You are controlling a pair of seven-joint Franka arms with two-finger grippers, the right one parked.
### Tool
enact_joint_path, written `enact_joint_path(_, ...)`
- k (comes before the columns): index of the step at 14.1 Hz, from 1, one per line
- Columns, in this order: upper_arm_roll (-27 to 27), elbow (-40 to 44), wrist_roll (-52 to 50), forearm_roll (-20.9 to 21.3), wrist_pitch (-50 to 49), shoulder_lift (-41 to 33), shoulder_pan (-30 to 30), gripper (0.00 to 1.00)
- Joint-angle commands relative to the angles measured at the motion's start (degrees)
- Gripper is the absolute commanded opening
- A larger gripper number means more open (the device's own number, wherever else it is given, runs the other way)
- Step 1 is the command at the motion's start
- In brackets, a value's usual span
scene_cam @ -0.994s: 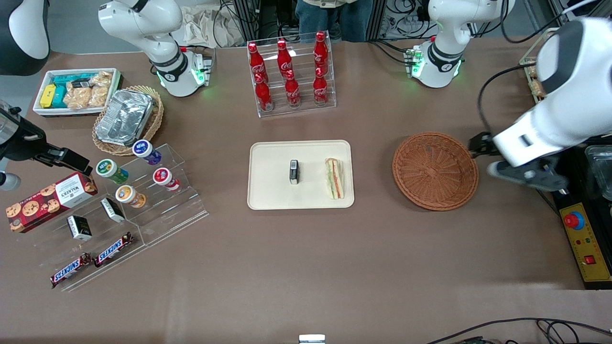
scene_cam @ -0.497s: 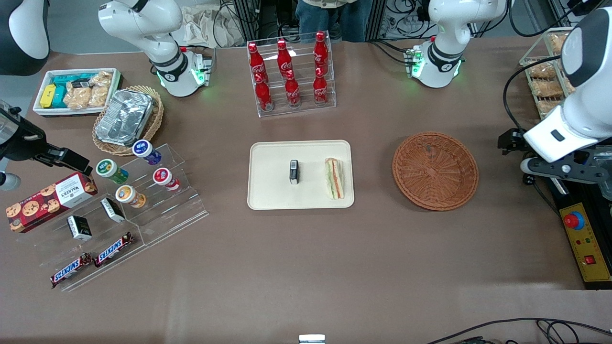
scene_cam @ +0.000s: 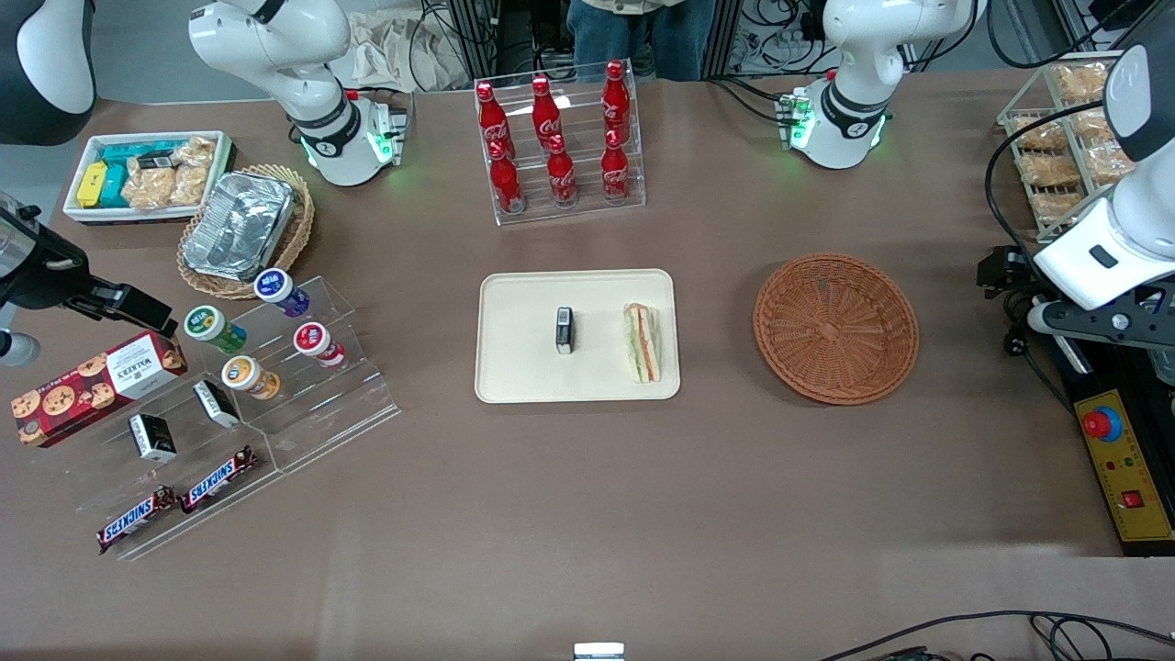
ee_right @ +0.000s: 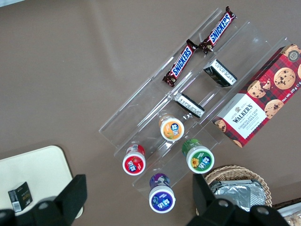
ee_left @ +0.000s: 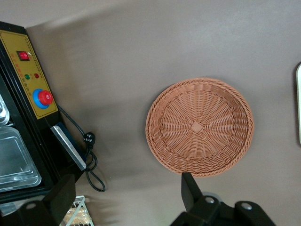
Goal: Place sandwich from basket to tray
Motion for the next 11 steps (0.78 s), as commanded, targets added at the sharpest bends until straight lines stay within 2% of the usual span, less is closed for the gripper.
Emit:
enact_joint_path(1,8.87,0.26,0.00,-1.20,-1.22,-1.74,-7.68,1.00)
enact_joint_path(2,10.90,0.35,-0.44,-3.83,-1.66,-1.74,-9.27,1.00)
enact_joint_path(4,16.95,0.35,-2.20,-5.17,-1.75,-2.61,-14.62,1.00)
enact_joint_path(5,18.47,0.35,-2.29,-6.65,-1.83,-2.53,-15.35,1.00)
enact_joint_path(7,18.48,0.44,-6.39,-9.21,-1.75,-2.53,-14.83,1.00)
enact_joint_path(9,18.22,0.44,-11.50,-9.30,-0.96,-2.44,-14.83,1.00)
enact_joint_path(11,18.13,0.53,-11.87,-9.39,-0.09,-2.09,-14.83,1.00)
